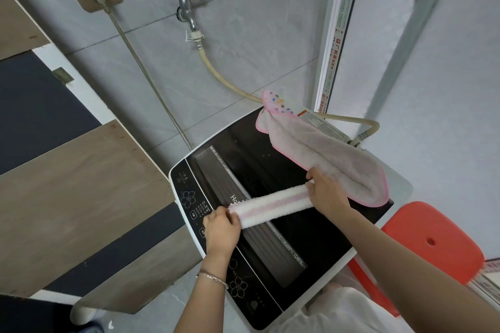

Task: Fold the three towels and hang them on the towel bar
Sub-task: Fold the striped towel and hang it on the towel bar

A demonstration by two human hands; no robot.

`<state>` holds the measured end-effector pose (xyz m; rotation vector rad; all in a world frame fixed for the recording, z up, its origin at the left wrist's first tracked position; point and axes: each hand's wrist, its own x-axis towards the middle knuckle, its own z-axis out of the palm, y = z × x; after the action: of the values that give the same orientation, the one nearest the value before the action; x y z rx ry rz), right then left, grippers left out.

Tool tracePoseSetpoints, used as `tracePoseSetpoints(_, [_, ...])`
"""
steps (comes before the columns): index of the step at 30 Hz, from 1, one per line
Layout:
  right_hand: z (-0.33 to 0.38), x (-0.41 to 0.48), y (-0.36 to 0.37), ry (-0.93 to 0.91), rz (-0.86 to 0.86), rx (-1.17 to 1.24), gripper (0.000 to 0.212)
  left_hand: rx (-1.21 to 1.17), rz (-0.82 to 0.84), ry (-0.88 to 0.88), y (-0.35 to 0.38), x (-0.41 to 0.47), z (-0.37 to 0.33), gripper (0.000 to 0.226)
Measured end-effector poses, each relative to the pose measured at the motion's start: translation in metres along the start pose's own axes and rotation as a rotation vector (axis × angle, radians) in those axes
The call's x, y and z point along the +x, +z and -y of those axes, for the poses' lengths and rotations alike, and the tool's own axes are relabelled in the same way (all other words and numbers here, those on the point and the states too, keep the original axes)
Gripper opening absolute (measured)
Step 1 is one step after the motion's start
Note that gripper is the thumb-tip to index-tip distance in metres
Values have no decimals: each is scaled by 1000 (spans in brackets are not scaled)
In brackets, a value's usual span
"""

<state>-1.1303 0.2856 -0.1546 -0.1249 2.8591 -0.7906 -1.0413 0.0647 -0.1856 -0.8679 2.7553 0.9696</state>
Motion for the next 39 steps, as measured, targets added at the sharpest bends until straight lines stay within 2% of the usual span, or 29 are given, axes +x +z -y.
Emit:
tracePoseSetpoints(3, [0,-3,1,-15,-11,-73,21,5,-100,35,-1,-2,-4,31])
tracePoseSetpoints(5, [-2,-5,3,-1,-67,-70,22,39,-117,152,0,-2,-8,38])
tracePoseSetpoints(8, [-4,-6,5,58,-132,-56,26,99,-34,349,5,0,-17,47])
tracePoseSetpoints(10, [-4,-6,6,102,-130,-86,31,90,58,412,8,-1,-27,45])
tracePoseSetpoints(14, [-3,-4,7,198,-98,-96,39,140,215,420,17,-3,-44,45])
tracePoseSetpoints(19, [0,-7,6,214,-25,-8,40,267,234,426,22,-3,-48,46])
tracePoseSetpoints(21, [4,-8,4,187,-22,55,33,276,255,427,20,-3,-49,47])
tracePoseSetpoints(25, [16,-9,-6,137,-39,335,17,249,302,400,15,-2,-52,51])
tracePoseSetpoints(29, [33,-10,-26,23,-28,477,18,74,387,284,9,0,-58,54])
tracePoseSetpoints(33, [49,-10,-49,-72,58,489,19,-375,600,117,-2,-1,-64,64])
tracePoseSetpoints(35, [54,-8,-57,-90,73,512,21,-552,696,141,-10,-5,-70,56])
tracePoseSetpoints(39, [59,-2,-64,-37,-40,619,24,-642,725,215,-21,-10,-81,32])
